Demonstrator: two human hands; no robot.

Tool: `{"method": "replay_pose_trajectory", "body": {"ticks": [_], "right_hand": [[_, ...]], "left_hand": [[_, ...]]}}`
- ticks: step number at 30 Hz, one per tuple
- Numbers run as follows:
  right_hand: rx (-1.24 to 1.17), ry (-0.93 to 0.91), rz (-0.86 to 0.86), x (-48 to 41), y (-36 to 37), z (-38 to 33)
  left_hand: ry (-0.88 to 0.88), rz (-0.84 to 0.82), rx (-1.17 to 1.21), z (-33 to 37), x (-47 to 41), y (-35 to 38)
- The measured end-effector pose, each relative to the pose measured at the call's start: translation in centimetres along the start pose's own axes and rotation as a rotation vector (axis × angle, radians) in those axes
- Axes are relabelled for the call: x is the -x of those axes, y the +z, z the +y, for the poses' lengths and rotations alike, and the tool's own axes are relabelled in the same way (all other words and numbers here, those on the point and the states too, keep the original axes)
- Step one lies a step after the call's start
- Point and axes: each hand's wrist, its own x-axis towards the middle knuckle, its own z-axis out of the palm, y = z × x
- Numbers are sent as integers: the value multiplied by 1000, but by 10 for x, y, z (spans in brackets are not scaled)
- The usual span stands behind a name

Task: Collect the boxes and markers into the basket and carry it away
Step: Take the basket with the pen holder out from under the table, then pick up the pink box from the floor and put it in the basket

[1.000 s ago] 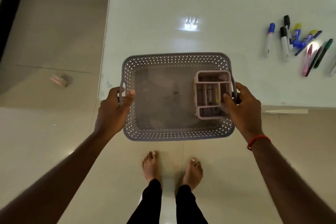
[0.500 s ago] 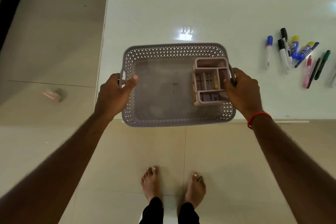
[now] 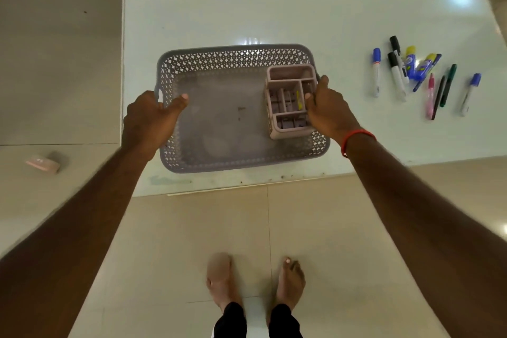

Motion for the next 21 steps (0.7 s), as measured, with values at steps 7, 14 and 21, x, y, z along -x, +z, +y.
{"method": "replay_pose_trajectory", "body": {"ticks": [7,14,21], "right_hand": [[120,-54,69,11,5,5],[379,-226,209,34,-6,9],[434,-255,154,57,-10,6]], "left_hand": [[117,-58,-46,-11,8,3],[393,50,-294,-14,42,3],[482,33,-410,-10,69,16]]}}
